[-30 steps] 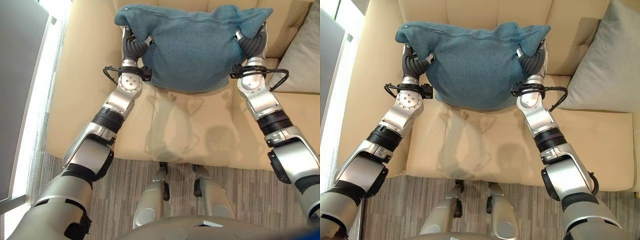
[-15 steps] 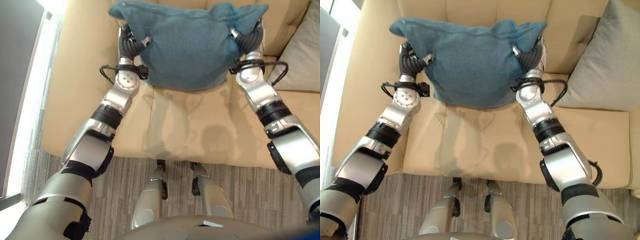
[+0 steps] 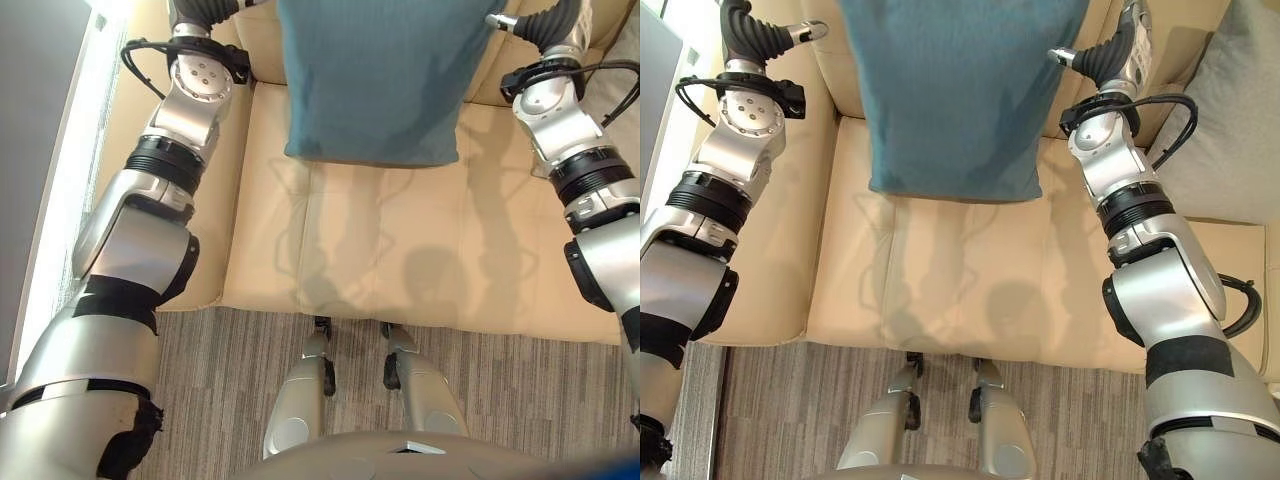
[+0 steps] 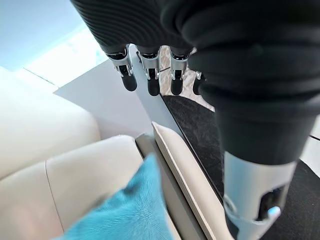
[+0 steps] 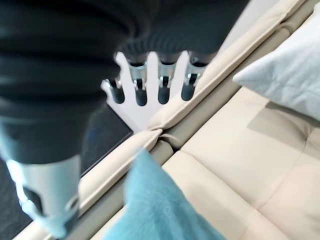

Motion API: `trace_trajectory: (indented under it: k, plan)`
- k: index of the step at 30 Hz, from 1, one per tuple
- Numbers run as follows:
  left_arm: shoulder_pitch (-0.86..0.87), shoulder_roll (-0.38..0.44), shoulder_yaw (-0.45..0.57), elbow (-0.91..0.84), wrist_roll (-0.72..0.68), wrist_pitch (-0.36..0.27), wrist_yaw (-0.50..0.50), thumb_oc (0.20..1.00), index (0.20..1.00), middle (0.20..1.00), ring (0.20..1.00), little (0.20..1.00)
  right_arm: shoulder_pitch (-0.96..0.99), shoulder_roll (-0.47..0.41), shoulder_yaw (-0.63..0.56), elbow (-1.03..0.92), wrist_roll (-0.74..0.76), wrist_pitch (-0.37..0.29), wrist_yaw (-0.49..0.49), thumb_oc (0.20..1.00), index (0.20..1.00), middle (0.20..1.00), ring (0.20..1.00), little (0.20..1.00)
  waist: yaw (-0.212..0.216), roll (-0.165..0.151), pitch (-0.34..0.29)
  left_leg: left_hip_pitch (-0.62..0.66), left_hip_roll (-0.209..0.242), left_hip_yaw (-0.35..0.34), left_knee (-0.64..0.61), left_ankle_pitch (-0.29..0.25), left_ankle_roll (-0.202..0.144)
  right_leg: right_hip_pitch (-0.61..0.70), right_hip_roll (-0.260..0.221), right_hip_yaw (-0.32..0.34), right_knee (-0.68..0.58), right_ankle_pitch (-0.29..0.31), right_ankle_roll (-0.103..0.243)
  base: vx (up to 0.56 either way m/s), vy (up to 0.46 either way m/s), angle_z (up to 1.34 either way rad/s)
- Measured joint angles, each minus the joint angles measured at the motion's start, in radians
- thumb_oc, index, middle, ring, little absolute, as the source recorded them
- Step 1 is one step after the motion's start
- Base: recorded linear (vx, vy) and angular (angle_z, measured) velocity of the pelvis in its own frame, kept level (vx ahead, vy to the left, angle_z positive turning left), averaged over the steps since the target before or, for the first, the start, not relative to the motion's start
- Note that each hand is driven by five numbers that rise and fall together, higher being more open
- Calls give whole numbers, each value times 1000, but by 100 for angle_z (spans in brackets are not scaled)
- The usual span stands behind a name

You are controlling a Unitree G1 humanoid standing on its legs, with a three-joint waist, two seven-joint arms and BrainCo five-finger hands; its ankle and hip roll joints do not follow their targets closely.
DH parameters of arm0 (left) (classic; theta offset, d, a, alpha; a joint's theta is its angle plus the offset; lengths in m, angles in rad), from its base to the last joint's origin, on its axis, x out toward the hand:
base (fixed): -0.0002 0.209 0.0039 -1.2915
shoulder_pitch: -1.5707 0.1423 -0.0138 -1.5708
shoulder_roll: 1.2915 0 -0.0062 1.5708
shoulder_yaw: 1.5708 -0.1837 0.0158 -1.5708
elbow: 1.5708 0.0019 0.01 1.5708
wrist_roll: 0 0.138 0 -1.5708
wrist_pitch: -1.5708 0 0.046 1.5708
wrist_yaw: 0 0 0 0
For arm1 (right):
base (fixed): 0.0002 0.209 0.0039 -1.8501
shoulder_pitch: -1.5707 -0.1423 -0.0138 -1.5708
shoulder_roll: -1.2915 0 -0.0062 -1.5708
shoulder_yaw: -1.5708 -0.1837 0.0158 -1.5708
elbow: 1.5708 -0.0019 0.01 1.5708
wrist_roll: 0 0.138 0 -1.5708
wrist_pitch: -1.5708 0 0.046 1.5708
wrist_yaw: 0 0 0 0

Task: Pick up all the scattered cushions and arrange them neatly on the sofa.

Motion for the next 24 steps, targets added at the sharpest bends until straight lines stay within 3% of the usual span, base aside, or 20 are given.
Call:
trace_trajectory:
  k: [1,3,6,9,10,13,14,18,20,24]
  plan:
    - [28,12,11,-58,1,-1,1,1000,1000,1000,1000,1000,24,-8,-36,-34,0,0,-6,1000,1000,1000,1000,1000,1,0,0,1,0,-3,0,0,0,2,0,0,0,0,0,64,10,5]
    - [251,23,132,-334,29,-8,5,1000,1000,1000,1000,1000,237,-10,-187,-280,0,-9,-24,1000,1000,1000,1000,1000,-1,0,0,37,-1,-6,-2,0,0,38,-1,0,0,-1,2,65,9,3]
    - [444,10,209,-479,52,-13,21,1000,1000,1000,1000,1000,417,-5,-265,-399,-1,-21,-21,1000,1000,1000,1000,1000,1,-2,-3,66,-2,-7,-2,-3,-4,66,-3,0,0,-10,10,61,-5,-1]
    - [743,-70,348,-688,78,-24,20,1000,1000,1000,1000,1000,692,27,-403,-535,-2,-31,-13,1000,1000,1000,1000,1000,4,-4,-4,100,-1,-8,-3,-11,-14,103,-2,1,0,-24,15,69,2,2]
    - [877,-116,397,-750,79,-25,16,1000,1000,1000,1000,1000,807,73,-453,-597,-4,-38,1,1000,1000,1000,1000,1000,4,-5,-4,123,1,-8,-3,-18,-22,125,-1,1,0,-28,18,88,-1,-2]
    - [1078,-171,440,-807,81,-25,-15,1000,1000,1000,1000,1000,989,139,-497,-672,-46,-48,42,1000,1000,1000,1000,1000,5,-8,-12,152,5,-10,-4,-46,-27,149,3,5,-1,-38,10,90,-6,-6]
    - [1227,-196,469,-833,108,-23,-57,1000,1000,1000,1000,1000,1116,160,-515,-690,-103,-68,86,1000,1000,1000,1000,1000,6,-9,-12,188,5,-10,-4,-48,-27,185,3,5,-1,-40,7,68,-6,-1]
    - [1453,-229,483,-663,122,10,-145,1000,1000,1000,1000,1000,1283,162,-522,-563,-199,-59,176,1000,1000,1000,1000,1000,8,-12,-55,270,5,-7,-4,-67,-11,267,3,5,-1,-61,9,12,-2,0]
    - [1473,-232,476,-614,157,30,-177,1000,1000,1000,1000,1000,1288,162,-514,-519,-211,-57,199,1000,1000,1000,1000,1000,9,-14,-68,284,5,-7,-4,-69,-9,281,3,5,-4,-61,9,-21,5,-1]
    - [1456,-251,407,-328,242,54,-247,1000,1000,1000,1000,1000,1267,162,-417,-314,-260,-67,262,1000,1000,1000,1000,1000,8,-10,-108,343,6,-3,-4,-75,0,338,3,7,-6,-65,10,-44,1,-3]
